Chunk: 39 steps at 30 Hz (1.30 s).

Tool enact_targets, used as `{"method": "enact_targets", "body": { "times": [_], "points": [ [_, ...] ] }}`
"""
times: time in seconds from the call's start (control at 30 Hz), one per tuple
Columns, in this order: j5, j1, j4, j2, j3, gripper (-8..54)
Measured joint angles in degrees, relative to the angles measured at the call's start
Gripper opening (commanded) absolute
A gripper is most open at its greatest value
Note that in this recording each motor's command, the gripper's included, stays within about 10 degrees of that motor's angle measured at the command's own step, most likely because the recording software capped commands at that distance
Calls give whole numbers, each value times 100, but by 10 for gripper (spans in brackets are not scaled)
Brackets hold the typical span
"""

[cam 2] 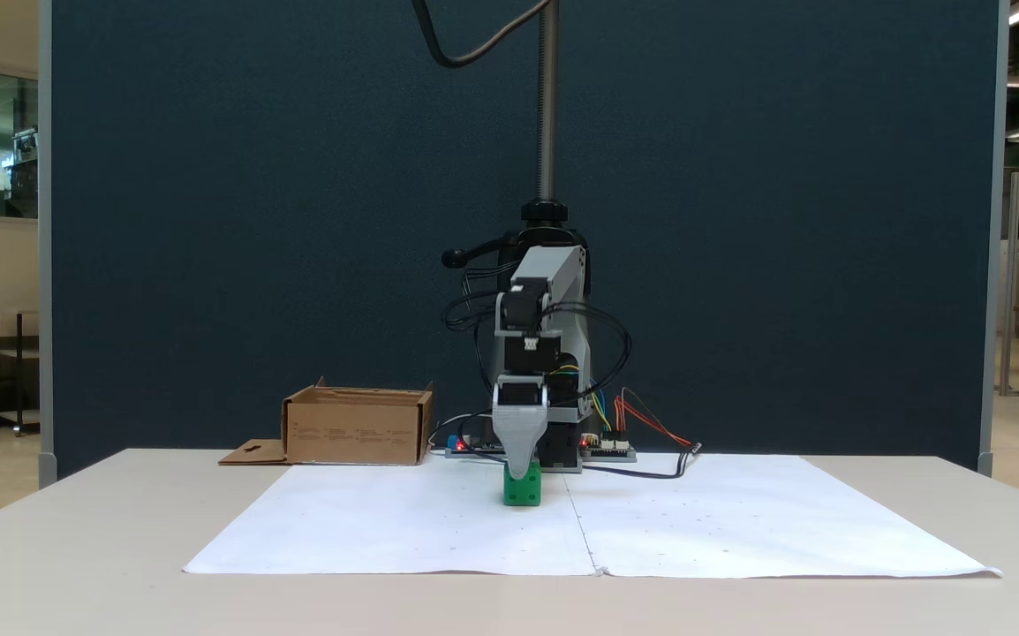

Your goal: Grasp a green dice and put it in the bin.

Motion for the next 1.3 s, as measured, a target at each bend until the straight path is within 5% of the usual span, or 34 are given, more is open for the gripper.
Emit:
{"method": "enact_targets", "body": {
  "times": [0.8, 1.03, 1.2, 1.3],
  "points": [
    [0, 105, -817, -448, 501, 387],
    [0, 105, -835, -448, 510, 281],
    [0, 9, -1002, -439, 510, 129],
    [0, 0, -1055, -431, 536, 118]
  ]
}}
